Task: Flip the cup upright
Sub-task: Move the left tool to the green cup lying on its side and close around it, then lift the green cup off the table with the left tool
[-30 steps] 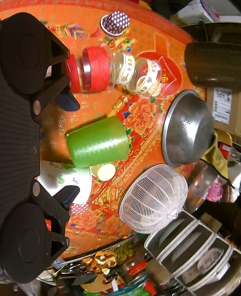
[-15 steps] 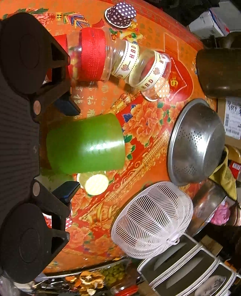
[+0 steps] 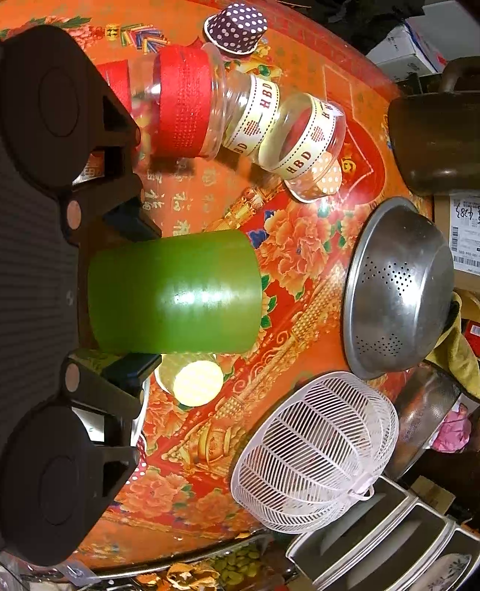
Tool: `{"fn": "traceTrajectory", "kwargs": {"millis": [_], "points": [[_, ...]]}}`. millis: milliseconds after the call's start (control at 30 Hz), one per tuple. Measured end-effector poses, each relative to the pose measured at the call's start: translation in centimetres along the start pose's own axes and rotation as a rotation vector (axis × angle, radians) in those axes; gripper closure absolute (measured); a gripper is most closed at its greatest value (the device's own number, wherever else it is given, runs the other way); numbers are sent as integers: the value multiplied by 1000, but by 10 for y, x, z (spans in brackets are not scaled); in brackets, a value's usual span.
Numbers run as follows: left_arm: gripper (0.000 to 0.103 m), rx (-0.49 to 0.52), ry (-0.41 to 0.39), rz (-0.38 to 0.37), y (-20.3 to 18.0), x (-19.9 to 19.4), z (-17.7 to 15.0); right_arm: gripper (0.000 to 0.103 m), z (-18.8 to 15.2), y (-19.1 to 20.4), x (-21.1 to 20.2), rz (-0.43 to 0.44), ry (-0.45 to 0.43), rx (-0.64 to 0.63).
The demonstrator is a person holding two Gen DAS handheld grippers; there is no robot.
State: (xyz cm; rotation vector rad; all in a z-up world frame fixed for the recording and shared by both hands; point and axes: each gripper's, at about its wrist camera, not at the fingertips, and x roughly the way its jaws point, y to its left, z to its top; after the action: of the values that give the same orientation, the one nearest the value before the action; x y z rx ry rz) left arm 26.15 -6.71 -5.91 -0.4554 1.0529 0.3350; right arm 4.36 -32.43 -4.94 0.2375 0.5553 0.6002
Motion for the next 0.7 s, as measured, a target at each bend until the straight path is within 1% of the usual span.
{"fn": "traceTrajectory", "kwargs": {"millis": [133,233,300,367,433,567,700], "points": [[36,61,-19,26,0,-6,-6,1,1,1,-1,-3,-3,0],[36,71,-45,0,9,-19,-8,1,2,4,1,-3,-1,-1],[36,87,-76,-13,13,-33,-11,1,2,6,2,-3,-1,-1],[36,113,-107,-35,17,-51,-15,1,3,8,3,-1,-3,-3],[36,141,-133,-72,23,-71,-21,1,4,10,3,2,-8,-2],[36,257,-200,-128,35,-120,-48,1,7,9,1,1,-13,25],[35,342,-237,-152,60,-157,-89,1,9,4,1,3,16,79]]}}
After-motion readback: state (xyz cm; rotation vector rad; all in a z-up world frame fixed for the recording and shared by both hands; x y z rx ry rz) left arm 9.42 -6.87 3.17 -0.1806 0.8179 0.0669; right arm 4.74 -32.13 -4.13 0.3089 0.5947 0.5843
